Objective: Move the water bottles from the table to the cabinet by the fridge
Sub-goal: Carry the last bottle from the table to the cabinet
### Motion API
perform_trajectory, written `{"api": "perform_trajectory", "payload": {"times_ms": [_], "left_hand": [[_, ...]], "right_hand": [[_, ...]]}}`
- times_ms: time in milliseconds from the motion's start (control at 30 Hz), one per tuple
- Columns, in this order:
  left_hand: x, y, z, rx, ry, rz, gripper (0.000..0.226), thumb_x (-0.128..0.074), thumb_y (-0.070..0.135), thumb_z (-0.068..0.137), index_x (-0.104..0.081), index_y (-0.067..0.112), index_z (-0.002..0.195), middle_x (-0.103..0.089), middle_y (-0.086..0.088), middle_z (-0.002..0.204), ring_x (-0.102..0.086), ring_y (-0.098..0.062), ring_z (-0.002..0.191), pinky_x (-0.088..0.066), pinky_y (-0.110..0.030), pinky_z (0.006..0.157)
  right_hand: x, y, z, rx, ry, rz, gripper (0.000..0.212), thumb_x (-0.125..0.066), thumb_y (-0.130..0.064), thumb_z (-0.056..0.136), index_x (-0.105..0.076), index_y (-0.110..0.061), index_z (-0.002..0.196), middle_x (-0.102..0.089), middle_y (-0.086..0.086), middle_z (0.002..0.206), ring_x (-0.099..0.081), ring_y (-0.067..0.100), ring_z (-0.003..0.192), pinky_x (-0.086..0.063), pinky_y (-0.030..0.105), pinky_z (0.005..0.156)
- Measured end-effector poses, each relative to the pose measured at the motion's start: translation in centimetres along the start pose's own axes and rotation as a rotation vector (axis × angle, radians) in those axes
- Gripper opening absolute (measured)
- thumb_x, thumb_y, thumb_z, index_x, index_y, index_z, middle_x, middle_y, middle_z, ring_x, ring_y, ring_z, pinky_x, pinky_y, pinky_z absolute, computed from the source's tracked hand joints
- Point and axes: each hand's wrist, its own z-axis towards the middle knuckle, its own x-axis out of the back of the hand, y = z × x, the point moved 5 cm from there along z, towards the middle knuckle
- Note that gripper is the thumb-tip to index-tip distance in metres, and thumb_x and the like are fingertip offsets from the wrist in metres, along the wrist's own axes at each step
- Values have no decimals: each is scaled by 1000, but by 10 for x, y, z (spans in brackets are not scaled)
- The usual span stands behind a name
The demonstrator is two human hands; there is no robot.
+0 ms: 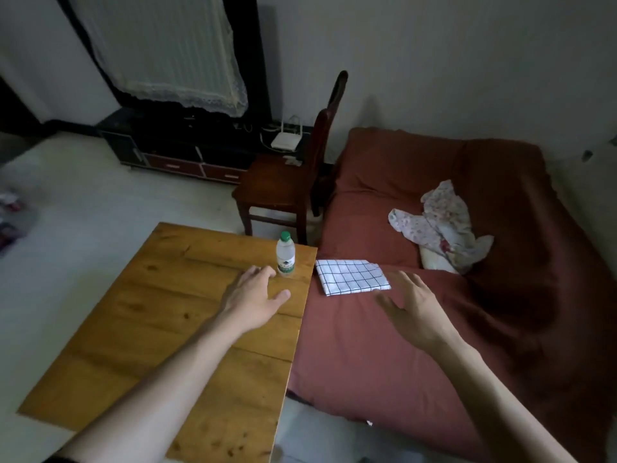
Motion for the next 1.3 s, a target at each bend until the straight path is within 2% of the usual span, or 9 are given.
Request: {"api": "perform_trajectory", "payload": {"times_ms": [200, 367, 467, 633, 767, 933, 1100, 1233, 1300], "left_hand": [[-29, 60, -24, 84, 5, -4, 53, -55, 56, 92, -47, 26, 134, -46, 2, 141, -44, -20, 130, -45, -41, 101], [-11, 70, -20, 148, 112, -33, 52, -56, 54, 93, -43, 27, 136, -45, 0, 147, -38, -23, 138, -43, -45, 107], [-4, 61, -17, 181, 146, -46, 54, -56, 54, 93, -43, 26, 137, -47, 1, 143, -42, -21, 134, -46, -40, 102], [-14, 35, 5, 219, 105, -87, 55, -55, 55, 93, -43, 25, 137, -48, 4, 140, -51, -17, 122, -50, -34, 92], [-26, 11, 44, 236, 72, -142, 54, -54, 55, 93, -44, 25, 137, -48, 4, 139, -47, -17, 126, -49, -33, 94], [-42, -35, 108, 246, 52, -256, 53, -56, 54, 92, -47, 23, 134, -53, 3, 134, -51, -15, 119, -50, -33, 93], [-73, -73, 158, 277, 16, -346, 53, -58, 52, 92, -48, 23, 135, -55, 4, 131, -54, -13, 113, -52, -30, 86], [-99, -89, 189, 287, 37, -408, 53, -63, 49, 90, -51, 22, 133, -57, 4, 131, -54, -12, 115, -50, -27, 86], [-114, -95, 205, 275, 70, -432, 54, -66, 47, 88, -52, 22, 134, -57, 5, 131, -52, -11, 119, -46, -25, 87]], "right_hand": [[37, 35, 11, 68, -64, 14, 71, -37, -71, 78, -51, -32, 135, -55, -6, 137, -48, 20, 127, -48, 49, 99], [40, 15, 34, 139, -125, 21, 62, -47, -65, 85, -51, -27, 134, -56, -1, 131, -49, 21, 122, -47, 47, 99], [33, 0, 47, 174, -154, 23, 53, -57, -51, 90, -51, -23, 135, -55, 1, 130, -51, 22, 121, -47, 48, 98], [19, -6, 76, 177, -202, 10, 53, -56, -52, 89, -50, -27, 136, -54, 0, 131, -51, 22, 121, -48, 50, 98], [1, -5, 114, 153, -232, -30, 50, -58, -46, 91, -50, -26, 137, -54, 0, 134, -51, 21, 123, -47, 46, 100], [-41, -8, 177, 120, -274, -112, 62, -50, -59, 80, -51, -26, 133, -57, -2, 128, -55, 24, 116, -49, 46, 96], [-83, -17, 235, 116, -298, -111, 47, -70, -30, 88, -58, -14, 130, -61, 1, 125, -56, 20, 117, -42, 27, 94], [-120, -4, 264, 109, -342, -103, 46, -70, -26, 89, -57, -11, 131, -62, 3, 129, -56, 21, 121, -30, 15, 91], [-141, 9, 277, 122, -362, -92, 47, -69, -29, 90, -57, -12, 132, -61, 2, 132, -55, 21, 124, -31, 16, 94]]}}
